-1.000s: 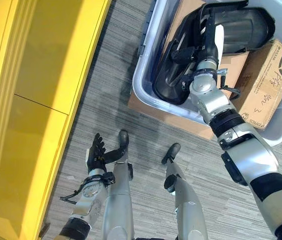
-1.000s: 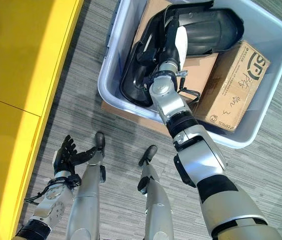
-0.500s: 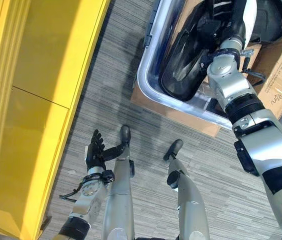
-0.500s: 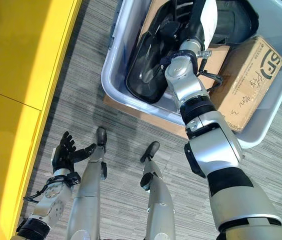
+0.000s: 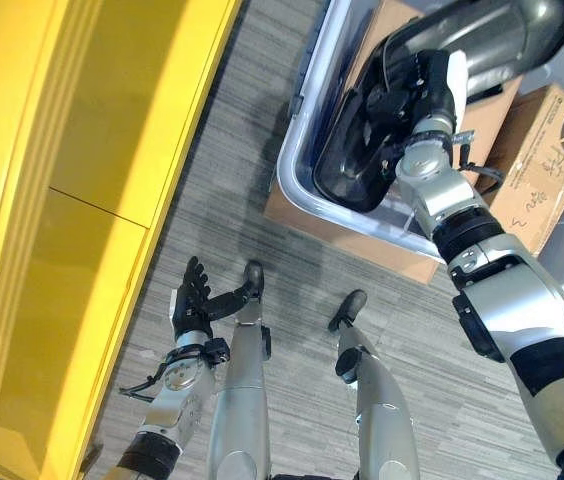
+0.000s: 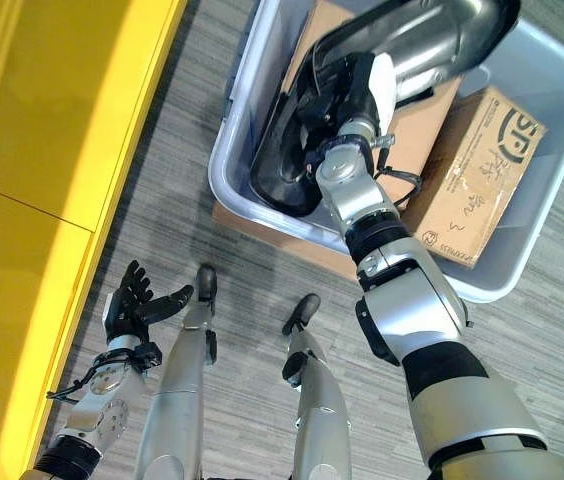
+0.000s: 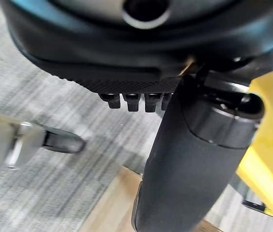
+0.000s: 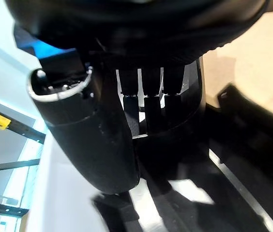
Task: Move parts from the plastic box to the shelf.
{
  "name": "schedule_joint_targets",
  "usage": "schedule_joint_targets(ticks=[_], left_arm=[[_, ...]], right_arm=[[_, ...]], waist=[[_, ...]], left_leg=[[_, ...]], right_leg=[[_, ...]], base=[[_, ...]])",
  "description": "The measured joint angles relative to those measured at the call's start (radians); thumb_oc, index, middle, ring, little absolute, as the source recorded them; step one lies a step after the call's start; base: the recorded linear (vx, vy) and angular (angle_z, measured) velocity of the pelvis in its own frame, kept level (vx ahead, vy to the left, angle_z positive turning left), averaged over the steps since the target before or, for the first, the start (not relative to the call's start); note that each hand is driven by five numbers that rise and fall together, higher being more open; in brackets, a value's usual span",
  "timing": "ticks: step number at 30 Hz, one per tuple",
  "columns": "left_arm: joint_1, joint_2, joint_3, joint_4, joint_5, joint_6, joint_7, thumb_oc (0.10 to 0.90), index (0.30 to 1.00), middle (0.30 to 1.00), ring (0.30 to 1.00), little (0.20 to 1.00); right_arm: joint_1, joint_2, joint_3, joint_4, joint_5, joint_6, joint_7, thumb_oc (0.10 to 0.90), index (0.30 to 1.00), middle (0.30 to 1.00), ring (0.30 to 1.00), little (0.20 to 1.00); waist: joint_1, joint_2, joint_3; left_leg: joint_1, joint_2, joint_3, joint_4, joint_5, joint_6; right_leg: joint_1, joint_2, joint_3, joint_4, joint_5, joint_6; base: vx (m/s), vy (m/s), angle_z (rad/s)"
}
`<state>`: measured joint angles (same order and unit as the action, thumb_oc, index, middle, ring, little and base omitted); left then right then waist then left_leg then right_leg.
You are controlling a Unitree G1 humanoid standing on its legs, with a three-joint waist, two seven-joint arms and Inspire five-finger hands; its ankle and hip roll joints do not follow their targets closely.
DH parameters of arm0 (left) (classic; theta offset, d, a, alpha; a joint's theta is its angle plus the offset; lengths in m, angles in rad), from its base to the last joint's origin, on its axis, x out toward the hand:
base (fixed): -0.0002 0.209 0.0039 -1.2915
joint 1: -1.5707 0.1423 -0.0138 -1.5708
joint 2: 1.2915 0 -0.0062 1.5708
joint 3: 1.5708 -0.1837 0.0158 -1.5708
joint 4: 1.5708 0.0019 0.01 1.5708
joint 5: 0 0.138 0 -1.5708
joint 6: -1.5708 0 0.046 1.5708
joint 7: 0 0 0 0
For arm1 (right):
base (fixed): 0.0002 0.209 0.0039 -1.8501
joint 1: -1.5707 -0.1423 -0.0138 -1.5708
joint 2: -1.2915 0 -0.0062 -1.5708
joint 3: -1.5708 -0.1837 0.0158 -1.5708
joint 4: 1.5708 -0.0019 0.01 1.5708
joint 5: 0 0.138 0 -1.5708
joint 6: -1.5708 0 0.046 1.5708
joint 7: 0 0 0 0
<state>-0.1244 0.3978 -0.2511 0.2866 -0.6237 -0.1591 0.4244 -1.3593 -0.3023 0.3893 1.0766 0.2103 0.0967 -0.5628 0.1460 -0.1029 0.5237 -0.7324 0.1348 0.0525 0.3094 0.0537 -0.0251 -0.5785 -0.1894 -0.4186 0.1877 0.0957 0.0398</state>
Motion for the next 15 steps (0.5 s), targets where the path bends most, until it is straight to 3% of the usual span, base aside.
schedule_joint_targets(ticks=[15], left_arm=[[0.019,0.019,0.025,0.027,0.001,0.010,-0.053,0.900,1.000,1.000,1.000,1.000]], right_arm=[[0.103,-0.015,-0.014,-0.008,-0.003,0.019,0.075,0.400,0.300,0.300,0.300,0.300]], waist=[[-0.002,0.001,0.000]], left_leg=[[0.278,-0.013,0.042,-0.096,0.006,0.000]], right_leg=[[0.254,0.007,0.017,-0.097,0.017,0.013]], base=[[-0.01,-0.022,-0.03]])
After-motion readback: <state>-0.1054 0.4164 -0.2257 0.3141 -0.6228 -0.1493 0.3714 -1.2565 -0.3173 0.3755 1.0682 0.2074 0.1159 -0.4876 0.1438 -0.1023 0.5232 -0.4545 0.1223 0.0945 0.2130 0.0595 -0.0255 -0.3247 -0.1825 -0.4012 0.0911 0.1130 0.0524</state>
